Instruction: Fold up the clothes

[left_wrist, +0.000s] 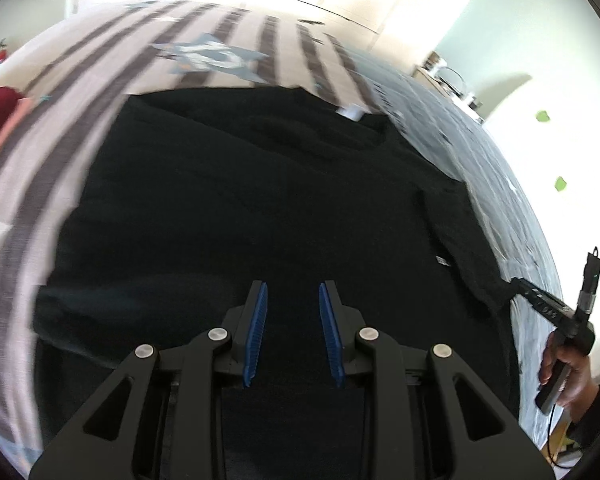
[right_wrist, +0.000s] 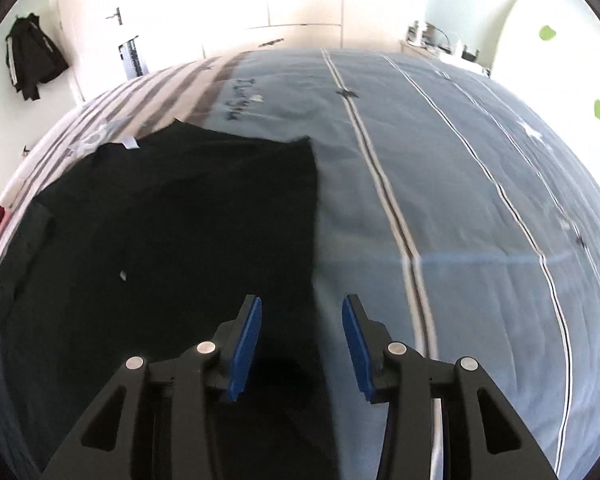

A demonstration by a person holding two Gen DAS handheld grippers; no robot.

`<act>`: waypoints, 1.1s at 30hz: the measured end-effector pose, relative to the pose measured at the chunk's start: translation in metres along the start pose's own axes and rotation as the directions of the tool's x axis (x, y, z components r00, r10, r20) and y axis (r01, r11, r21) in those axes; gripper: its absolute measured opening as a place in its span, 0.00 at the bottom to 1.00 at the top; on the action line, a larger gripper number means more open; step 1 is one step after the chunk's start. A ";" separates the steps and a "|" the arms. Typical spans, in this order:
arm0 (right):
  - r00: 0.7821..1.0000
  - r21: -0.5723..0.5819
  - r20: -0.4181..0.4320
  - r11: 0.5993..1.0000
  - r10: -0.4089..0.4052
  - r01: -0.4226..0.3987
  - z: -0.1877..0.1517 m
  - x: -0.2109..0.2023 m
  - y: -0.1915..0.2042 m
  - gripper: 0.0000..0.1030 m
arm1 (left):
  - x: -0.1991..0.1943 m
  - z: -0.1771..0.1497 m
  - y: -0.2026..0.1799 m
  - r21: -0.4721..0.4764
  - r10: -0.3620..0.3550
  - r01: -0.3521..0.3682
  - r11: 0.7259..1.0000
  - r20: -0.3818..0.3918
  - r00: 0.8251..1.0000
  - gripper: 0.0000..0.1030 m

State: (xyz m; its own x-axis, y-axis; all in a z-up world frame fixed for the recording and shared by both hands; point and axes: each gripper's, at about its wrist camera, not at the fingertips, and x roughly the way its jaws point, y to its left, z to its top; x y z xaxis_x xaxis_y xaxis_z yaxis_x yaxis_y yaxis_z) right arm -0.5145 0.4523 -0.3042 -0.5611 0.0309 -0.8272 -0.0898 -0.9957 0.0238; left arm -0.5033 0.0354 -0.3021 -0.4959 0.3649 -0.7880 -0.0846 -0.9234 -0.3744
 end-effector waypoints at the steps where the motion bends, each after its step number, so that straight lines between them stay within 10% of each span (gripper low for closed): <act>1: 1.000 0.016 -0.005 1.000 0.001 -0.001 -0.004 0.000 -0.004 0.37 | 0.006 0.000 -0.012 0.015 -0.017 0.017 1.000 -0.007 1.000 0.24; 11: 0.999 0.043 -0.034 0.998 0.035 -0.034 -0.031 0.007 -0.029 0.39 | 0.039 0.014 -0.091 0.108 -0.096 0.094 0.990 0.013 0.995 0.24; 20: 0.993 0.040 0.102 0.997 0.066 -0.070 0.019 -0.007 -0.014 0.40 | 0.035 0.002 -0.061 0.095 0.024 -0.028 0.995 0.043 0.999 0.24; 33: 0.997 -0.092 0.057 0.995 0.052 -0.047 0.017 0.048 0.059 0.41 | 0.048 0.010 -0.011 0.059 0.198 -0.205 0.977 0.103 0.975 0.24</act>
State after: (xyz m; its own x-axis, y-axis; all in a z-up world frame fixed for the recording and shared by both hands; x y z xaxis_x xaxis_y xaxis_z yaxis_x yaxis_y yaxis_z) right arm -0.5607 0.3964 -0.3335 -0.6107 -0.0163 -0.7917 0.0128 -0.9999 0.0108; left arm -0.5344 0.0618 -0.3311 -0.5894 0.1603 -0.7917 -0.0323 -0.9840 -0.1752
